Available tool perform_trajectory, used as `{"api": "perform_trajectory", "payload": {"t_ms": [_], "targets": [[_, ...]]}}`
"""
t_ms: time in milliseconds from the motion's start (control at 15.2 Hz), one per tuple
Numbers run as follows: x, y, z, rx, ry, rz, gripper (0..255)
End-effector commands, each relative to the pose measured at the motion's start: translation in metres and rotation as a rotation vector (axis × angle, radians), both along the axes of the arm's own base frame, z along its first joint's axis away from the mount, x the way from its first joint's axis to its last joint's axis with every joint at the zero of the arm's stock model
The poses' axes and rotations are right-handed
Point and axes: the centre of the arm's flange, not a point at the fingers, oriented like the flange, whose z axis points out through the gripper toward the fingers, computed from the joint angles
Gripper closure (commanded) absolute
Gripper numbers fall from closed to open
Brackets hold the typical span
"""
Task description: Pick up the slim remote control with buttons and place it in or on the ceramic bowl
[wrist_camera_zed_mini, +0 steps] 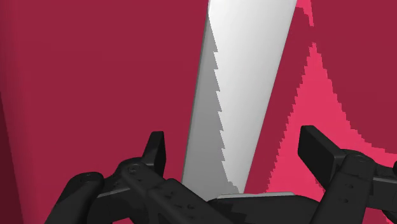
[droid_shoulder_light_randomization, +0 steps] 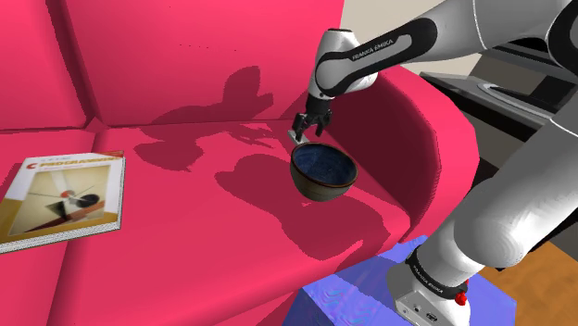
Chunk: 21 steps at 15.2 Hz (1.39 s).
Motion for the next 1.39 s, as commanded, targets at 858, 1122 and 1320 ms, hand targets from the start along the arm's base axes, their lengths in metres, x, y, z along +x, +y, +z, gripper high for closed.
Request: {"api": "perform_trajectory", "payload": {"t_ms": [858, 1122, 1320], "targets": [[0.004, -0.001, -0.035, 0.001, 0.0, -0.001, 255], [0.004, -0.001, -0.035, 0.001, 0.0, -0.001, 255], [0.003, -0.001, -0.035, 0.001, 0.0, -0.001, 255]]}}
